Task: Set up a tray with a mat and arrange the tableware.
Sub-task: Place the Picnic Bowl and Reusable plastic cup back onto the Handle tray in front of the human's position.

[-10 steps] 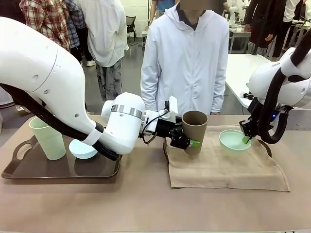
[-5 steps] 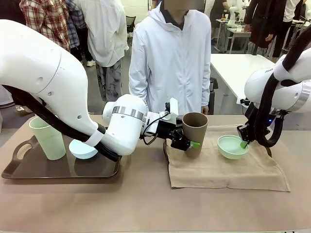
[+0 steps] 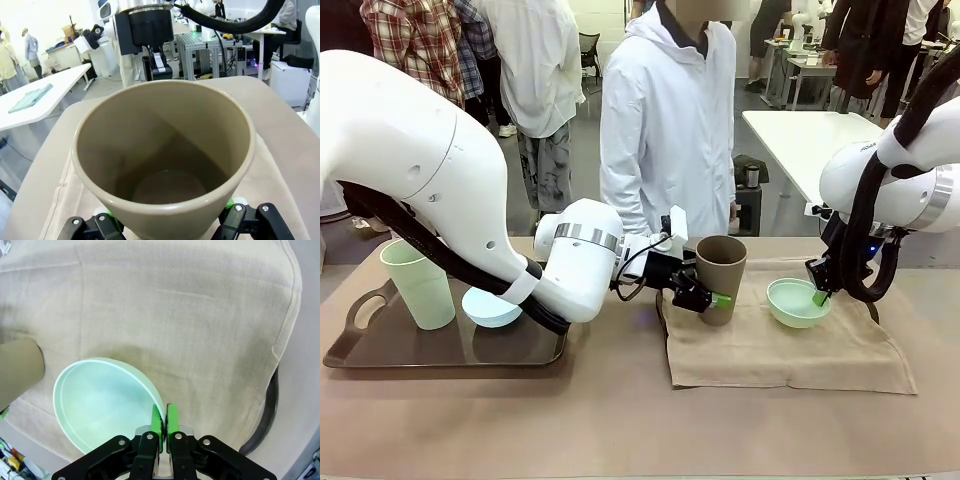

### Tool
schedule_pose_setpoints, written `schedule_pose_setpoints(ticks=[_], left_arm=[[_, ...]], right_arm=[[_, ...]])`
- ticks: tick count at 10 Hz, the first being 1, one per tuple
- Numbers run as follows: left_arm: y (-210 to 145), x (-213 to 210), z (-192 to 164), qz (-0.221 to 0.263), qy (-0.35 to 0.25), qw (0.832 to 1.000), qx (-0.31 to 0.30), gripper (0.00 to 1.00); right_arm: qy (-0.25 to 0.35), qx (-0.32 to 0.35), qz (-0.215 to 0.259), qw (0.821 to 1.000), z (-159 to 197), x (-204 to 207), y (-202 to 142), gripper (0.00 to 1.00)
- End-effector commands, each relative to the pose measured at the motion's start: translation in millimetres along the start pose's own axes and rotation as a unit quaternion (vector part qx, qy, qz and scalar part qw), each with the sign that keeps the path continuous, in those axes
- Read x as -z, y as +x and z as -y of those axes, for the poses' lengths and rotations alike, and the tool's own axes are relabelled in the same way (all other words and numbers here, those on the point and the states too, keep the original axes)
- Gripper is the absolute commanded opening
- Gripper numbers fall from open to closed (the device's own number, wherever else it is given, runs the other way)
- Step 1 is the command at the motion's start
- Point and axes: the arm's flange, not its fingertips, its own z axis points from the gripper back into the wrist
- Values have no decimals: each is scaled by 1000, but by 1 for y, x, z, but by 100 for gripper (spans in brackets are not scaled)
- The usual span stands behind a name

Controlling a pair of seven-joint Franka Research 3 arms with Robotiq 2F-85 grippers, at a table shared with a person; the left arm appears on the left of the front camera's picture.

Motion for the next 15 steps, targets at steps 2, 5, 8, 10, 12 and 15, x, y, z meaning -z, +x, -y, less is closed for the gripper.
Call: schedule_pose_setpoints(ticks=[2,5,8,10,12,15], left_arm=[[5,3,-4,-13,3,1000,-7,100],[5,-15,2,-74,2,997,-27,100],[1,-48,7,-118,19,991,-57,100],[22,-77,20,-184,37,981,-48,100],[76,-113,47,-266,83,958,-63,100],[132,-148,60,-344,141,920,-128,100]], right_arm=[[-5,-4,-3,1000,4,-1,3,68],[-52,-17,14,998,0,-27,-28,100],[-49,-30,32,998,4,-48,-56,67],[-34,-47,30,998,6,-63,-67,87],[-27,-56,23,998,6,-84,-76,87],[-23,-48,13,999,5,-116,-80,87]])
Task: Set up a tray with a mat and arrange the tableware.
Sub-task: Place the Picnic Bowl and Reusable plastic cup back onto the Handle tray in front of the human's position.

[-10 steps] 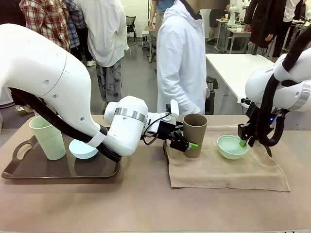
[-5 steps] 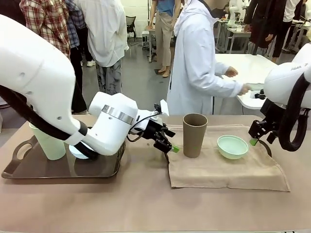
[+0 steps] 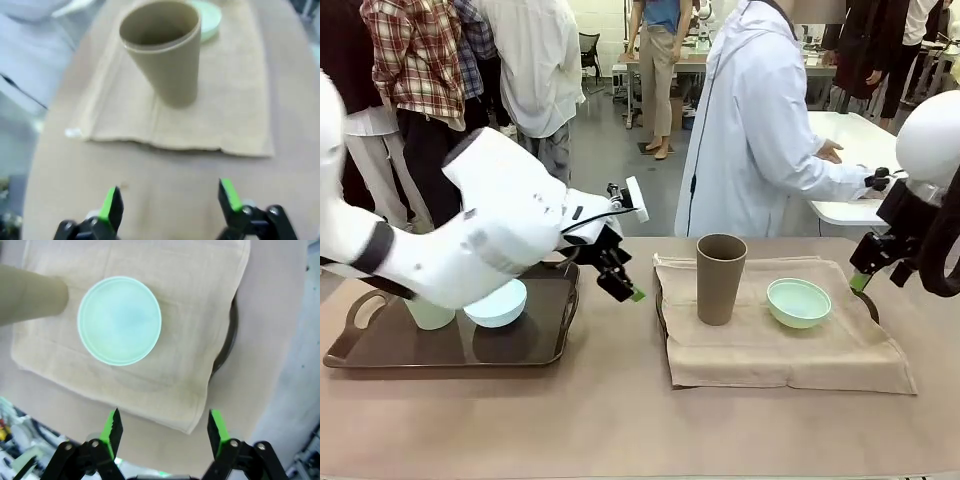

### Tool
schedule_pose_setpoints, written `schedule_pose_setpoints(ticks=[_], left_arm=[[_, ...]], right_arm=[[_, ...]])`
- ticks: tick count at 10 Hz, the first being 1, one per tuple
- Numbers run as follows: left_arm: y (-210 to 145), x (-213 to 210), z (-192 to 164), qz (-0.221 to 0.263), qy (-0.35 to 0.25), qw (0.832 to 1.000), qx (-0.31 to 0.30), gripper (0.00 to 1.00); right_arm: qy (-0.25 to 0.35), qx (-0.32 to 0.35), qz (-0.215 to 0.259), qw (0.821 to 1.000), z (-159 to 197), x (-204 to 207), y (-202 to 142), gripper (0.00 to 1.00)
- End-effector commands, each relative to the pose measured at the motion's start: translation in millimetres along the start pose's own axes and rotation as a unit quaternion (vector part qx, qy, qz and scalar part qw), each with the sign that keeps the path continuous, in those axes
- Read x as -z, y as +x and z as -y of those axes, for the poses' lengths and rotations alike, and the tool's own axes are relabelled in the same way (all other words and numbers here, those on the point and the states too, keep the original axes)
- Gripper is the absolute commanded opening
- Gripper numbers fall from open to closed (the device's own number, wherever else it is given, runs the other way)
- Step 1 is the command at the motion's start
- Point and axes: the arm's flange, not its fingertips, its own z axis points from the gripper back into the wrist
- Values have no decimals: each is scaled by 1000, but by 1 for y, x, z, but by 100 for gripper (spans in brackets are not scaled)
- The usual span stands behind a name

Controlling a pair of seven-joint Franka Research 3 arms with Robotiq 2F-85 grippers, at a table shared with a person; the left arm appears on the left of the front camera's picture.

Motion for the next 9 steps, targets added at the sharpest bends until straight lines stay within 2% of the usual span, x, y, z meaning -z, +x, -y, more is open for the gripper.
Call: schedule_pose_setpoints(ticks=[1,3,5,6,7,9], left_arm=[[48,-46,-6,-69,-9,994,-85,100],[56,-84,1,-98,9,988,-117,100],[68,-132,10,-122,14,976,-182,100],[72,-152,11,-143,16,963,-229,100],[72,-166,9,-185,33,948,-258,100],[74,-173,3,-237,65,927,-282,100]], right_arm=[[4,0,-12,1000,-2,-22,-2,87],[-5,2,-10,1000,-9,-45,-10,87],[-21,12,-20,1000,-15,-67,-17,87],[-28,23,-28,999,-14,-69,-16,87],[-30,32,-37,998,-12,-67,-13,87],[-30,37,-51,998,-5,-59,3,87]])
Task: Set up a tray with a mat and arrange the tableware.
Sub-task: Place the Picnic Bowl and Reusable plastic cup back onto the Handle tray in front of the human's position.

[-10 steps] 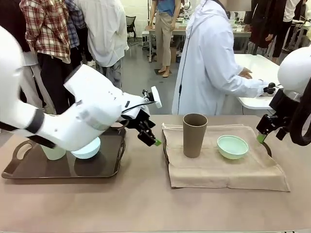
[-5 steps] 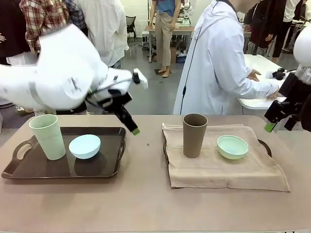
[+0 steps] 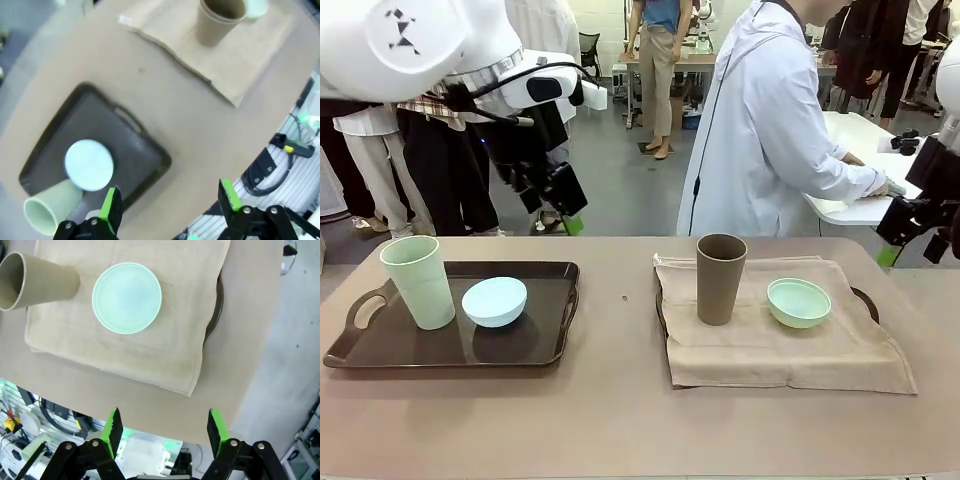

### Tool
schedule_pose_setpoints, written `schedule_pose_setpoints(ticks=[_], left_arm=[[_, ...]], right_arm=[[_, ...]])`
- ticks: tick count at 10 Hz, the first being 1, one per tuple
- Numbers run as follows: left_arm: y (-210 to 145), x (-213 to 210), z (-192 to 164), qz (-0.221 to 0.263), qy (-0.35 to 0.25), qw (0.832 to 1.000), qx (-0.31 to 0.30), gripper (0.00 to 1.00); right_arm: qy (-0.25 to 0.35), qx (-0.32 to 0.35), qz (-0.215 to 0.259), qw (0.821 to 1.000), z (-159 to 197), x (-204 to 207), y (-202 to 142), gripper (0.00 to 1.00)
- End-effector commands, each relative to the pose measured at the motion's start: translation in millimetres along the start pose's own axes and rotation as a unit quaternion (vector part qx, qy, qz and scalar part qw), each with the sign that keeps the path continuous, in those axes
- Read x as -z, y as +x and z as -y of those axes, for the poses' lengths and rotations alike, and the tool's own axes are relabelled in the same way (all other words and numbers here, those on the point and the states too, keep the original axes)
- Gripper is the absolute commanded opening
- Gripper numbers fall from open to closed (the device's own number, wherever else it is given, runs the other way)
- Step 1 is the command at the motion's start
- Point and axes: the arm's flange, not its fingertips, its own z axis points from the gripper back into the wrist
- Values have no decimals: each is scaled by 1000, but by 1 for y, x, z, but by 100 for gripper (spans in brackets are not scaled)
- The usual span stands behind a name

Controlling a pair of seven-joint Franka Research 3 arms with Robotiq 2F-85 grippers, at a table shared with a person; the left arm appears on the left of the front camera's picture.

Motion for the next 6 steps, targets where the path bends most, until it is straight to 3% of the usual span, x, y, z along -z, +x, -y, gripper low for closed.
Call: schedule_pose_setpoints(ticks=[1,6], left_arm=[[2,3,6,24,-16,999,21,100],[2,3,6,24,-16,999,21,100]], right_arm=[[1,-4,8,1000,-2,-5,-5,87],[1,-4,8,1000,-2,-5,-5,87]])
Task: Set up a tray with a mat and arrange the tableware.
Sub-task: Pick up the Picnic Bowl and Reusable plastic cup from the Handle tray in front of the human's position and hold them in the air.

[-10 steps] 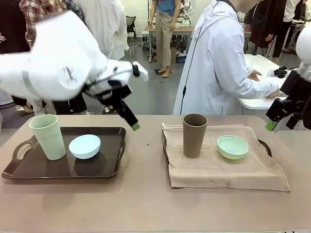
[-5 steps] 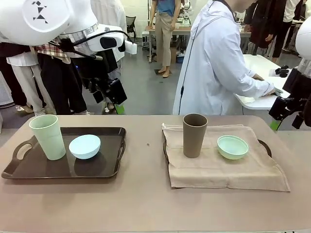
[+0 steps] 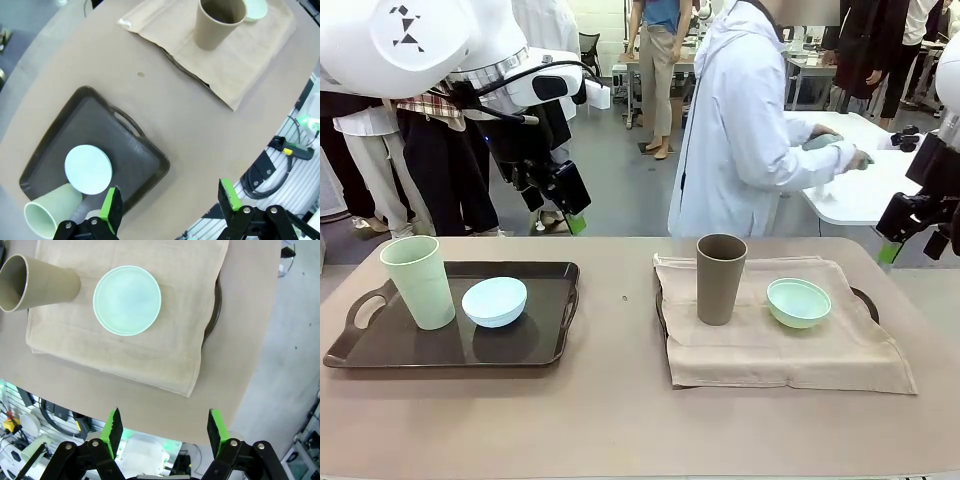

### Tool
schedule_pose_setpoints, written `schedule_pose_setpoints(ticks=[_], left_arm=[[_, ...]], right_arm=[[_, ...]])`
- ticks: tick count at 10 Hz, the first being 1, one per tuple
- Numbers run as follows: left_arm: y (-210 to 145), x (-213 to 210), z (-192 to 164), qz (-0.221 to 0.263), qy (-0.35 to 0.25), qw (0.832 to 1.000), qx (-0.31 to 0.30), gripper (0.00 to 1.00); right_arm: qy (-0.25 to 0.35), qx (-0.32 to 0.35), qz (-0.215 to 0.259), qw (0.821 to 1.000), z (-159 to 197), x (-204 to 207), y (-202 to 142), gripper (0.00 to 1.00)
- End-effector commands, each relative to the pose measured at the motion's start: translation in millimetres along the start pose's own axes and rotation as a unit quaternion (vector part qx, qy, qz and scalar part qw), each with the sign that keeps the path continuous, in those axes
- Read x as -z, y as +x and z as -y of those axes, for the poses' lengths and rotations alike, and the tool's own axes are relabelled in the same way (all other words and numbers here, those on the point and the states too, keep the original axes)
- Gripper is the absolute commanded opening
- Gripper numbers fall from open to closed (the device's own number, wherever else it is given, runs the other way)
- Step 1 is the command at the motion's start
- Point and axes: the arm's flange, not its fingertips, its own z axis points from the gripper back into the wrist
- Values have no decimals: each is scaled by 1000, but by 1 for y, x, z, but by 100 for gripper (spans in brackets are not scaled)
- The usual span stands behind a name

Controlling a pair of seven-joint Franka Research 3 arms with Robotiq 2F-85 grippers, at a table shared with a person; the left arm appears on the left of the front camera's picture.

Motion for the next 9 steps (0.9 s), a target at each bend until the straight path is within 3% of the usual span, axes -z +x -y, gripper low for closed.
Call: schedule_pose_setpoints(ticks=[1,8,9], left_arm=[[-3,3,-2,9,-11,1000,10,100],[0,1,-1,-1,0,1000,0,100],[-5,2,-17,-11,-24,1000,-6,100]], right_arm=[[3,-2,-1,1000,-1,3,-3,87],[0,0,-1,1000,0,1,0,88],[3,11,-7,1000,7,5,4,88]])
